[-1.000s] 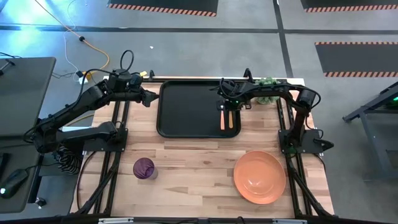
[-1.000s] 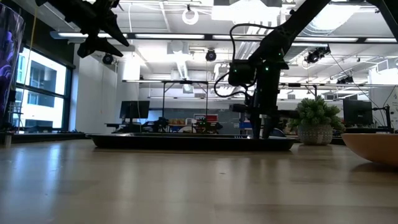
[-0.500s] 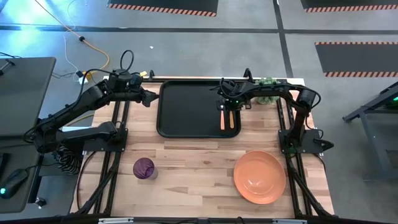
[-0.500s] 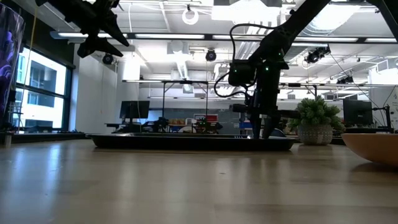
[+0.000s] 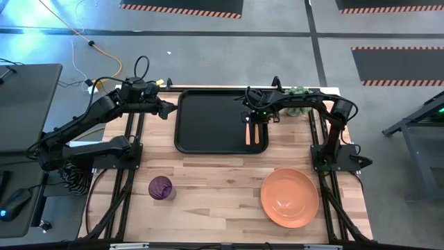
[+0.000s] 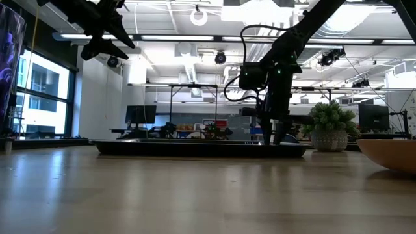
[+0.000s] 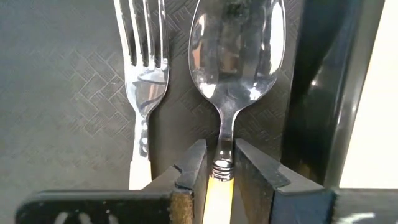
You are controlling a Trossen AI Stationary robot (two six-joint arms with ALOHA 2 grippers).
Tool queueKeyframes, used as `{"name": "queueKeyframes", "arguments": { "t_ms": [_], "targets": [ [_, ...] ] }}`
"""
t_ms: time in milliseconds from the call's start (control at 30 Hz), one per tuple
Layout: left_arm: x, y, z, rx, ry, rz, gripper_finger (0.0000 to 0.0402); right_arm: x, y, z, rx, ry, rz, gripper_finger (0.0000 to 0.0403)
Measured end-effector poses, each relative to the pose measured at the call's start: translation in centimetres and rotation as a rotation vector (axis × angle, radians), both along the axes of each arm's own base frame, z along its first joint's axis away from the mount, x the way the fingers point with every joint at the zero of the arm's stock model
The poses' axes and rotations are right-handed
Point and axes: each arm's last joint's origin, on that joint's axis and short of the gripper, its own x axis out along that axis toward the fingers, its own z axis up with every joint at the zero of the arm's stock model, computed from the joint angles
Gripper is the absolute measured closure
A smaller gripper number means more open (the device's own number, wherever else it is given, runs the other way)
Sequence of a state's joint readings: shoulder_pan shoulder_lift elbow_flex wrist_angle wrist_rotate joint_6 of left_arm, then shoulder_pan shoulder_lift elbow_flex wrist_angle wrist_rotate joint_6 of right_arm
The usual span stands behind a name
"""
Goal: Pick and place plate/cup/fork/spoon on tray
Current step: Adjust the orange spoon on the black tray
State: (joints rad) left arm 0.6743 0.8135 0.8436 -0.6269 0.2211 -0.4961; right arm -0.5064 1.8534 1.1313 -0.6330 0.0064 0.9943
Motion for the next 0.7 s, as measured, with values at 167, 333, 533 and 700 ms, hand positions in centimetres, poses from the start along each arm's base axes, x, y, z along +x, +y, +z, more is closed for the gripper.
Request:
{"name": "queueKeyframes", "arguments": {
  "t_ms": [167, 333, 533, 700],
  "targets": [
    [0.0, 0.0, 0.0, 0.0, 0.0, 0.0, 0.0238, 0.0, 0.0, 0.0, -0.004, 0.002, -0.001, 0.0332],
    [0.0, 0.0, 0.0, 0.0, 0.0, 0.0, 0.0238, -0.2, 0.0, 0.9, -0.036, -0.002, -0.013, 0.0332],
    [0.0, 0.0, 0.0, 0.001, -0.001, 0.0, 0.0238, -0.7, 0.1, 1.8, -0.048, -0.004, -0.033, 0.0332],
    [0.0, 0.0, 0.0, 0.004, -0.002, 0.0, 0.0238, -0.9, 0.2, 3.1, -0.068, -0.041, -0.033, 0.0332]
  ]
}}
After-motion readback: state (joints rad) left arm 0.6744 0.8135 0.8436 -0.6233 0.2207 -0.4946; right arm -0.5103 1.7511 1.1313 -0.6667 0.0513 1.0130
